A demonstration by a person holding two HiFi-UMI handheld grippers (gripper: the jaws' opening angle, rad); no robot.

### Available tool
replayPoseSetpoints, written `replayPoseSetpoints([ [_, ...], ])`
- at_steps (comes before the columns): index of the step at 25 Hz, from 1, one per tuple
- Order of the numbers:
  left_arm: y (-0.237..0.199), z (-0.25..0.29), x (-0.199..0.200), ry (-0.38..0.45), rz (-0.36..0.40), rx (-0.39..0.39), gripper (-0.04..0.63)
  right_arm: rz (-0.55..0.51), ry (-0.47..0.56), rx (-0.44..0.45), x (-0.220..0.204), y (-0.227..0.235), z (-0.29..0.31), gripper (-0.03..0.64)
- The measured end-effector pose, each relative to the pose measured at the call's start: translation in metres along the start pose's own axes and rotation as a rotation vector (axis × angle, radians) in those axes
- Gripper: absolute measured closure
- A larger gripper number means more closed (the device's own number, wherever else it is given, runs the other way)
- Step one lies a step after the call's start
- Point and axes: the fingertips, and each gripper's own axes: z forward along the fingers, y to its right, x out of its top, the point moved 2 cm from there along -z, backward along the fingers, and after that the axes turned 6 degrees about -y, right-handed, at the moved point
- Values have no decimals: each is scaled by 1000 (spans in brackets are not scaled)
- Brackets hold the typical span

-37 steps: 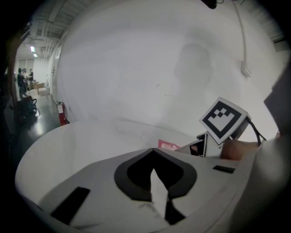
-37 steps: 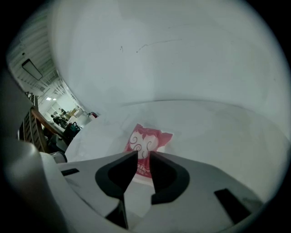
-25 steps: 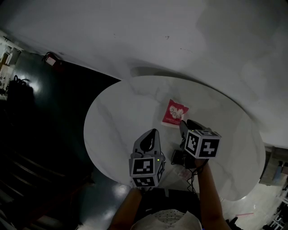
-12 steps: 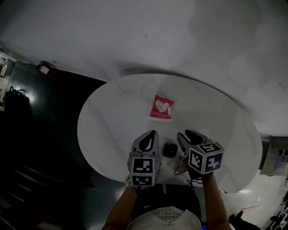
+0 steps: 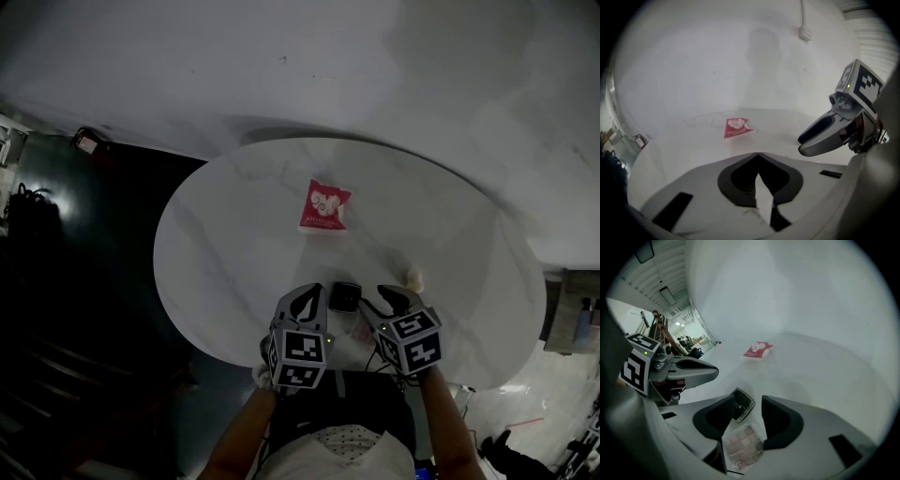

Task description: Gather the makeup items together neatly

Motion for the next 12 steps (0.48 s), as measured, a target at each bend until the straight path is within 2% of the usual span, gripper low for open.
replayPoseSetpoints([
  [7,13,4,-23,-63,72,-13,559,-139,-63,-36,-16,-8,5,411],
  [12,20,8,-32,-85,92,-53,525,-220,-79,-35,-20,-14,10,407],
])
